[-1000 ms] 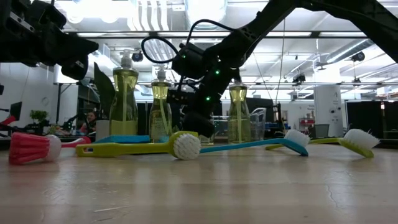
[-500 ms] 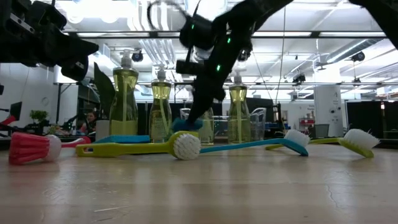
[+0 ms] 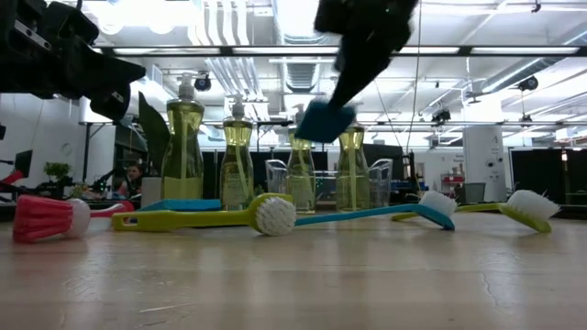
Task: Pick & Place Kitchen Sink Supplies
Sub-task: Put the blue sponge into the green bin
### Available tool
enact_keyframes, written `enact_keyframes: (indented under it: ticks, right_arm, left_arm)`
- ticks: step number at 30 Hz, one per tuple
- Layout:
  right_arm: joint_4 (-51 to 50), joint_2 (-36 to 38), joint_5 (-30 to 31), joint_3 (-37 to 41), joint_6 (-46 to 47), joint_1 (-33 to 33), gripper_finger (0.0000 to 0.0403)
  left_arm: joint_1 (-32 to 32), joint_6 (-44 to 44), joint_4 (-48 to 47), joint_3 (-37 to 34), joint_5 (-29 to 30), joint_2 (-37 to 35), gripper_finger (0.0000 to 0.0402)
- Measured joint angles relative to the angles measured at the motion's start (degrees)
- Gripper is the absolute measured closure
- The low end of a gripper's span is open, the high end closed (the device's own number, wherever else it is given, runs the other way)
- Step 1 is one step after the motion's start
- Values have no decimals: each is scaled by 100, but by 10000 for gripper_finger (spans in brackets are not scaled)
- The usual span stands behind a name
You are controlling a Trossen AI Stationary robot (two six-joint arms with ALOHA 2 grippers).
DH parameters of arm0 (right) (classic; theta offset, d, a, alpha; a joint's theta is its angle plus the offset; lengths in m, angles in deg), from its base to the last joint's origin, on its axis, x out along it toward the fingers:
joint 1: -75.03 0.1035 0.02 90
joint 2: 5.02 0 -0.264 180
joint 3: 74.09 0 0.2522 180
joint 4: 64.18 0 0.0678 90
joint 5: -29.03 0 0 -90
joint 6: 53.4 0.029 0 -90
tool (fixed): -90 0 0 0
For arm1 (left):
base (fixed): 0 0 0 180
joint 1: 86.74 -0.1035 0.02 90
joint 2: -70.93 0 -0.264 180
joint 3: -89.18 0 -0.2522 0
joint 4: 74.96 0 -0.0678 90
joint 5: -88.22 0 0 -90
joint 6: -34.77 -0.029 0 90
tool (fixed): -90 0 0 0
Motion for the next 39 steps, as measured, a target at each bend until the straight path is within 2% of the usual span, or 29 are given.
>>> enact_keyframes:
  ticks: [9,17,24,28,33,39]
  right_arm:
    - [-313,1803,-26,982,1850,932,395]
    - [-339,2789,-617,1747,3993,2265,395]
    - [-84,3047,-827,1963,6469,3477,395]
    - [217,3023,-896,1833,7311,4039,395]
    - [189,3007,-845,1738,8844,4487,395]
    - [59,3001,-776,2208,10471,4859,395]
  left_arm:
    - [0,0,-34,0,0,15,401]
    - [1,-1,-39,0,0,15,401]
    - [2,0,-45,-1,0,15,401]
    - [0,1,-50,-1,0,15,401]
    - [0,1,-52,-1,0,15,401]
    - [2,0,-54,-1,0,15,401]
